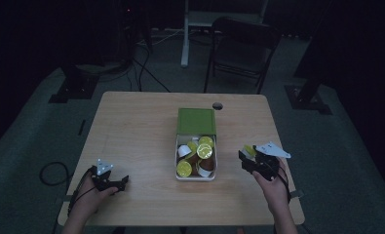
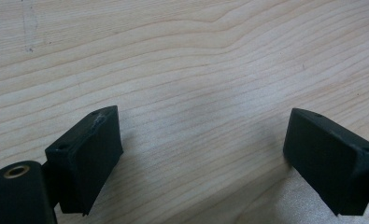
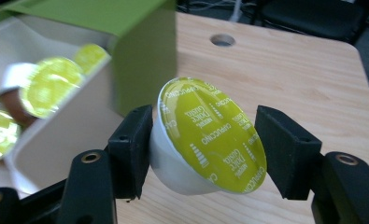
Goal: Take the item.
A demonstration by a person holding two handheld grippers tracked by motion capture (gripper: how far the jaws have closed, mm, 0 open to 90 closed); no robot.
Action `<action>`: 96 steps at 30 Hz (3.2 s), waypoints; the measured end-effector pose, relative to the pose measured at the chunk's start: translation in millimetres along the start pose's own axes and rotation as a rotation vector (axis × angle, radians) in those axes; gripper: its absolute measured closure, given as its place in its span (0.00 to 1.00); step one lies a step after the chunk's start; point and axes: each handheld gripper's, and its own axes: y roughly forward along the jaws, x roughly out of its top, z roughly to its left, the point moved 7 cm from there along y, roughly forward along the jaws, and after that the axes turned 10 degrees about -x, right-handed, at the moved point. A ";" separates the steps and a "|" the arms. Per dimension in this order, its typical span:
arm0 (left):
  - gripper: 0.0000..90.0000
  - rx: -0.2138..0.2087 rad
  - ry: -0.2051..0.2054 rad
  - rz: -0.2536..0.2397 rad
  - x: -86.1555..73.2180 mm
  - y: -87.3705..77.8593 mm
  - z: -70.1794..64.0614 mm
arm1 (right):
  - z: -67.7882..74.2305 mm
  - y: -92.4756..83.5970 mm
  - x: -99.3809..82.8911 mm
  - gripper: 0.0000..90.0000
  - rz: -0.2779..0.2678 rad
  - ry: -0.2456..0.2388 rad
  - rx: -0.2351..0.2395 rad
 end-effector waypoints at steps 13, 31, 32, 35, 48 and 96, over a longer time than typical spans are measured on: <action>0.13 0.000 0.000 0.000 0.0 0.0 0.0 | -35.9 23.8 -39.7 0.43 0.092 0.033 -0.095; 0.13 0.000 0.000 0.000 0.0 0.0 0.0 | -58.6 41.3 -75.6 0.43 0.178 0.055 -0.157; 0.13 0.000 0.000 0.000 0.0 0.0 0.0 | -59.1 41.8 -76.7 0.43 0.180 0.059 -0.157; 0.13 0.000 0.000 0.000 0.0 0.0 0.0 | -61.1 42.5 -79.1 0.43 0.184 0.057 -0.162; 0.13 0.000 0.001 0.000 0.0 0.0 0.0 | -64.2 48.6 -89.7 0.43 0.219 0.055 -0.172; 0.13 0.000 0.000 0.000 0.0 0.0 0.0 | -22.6 34.1 -54.4 0.22 0.098 0.035 0.006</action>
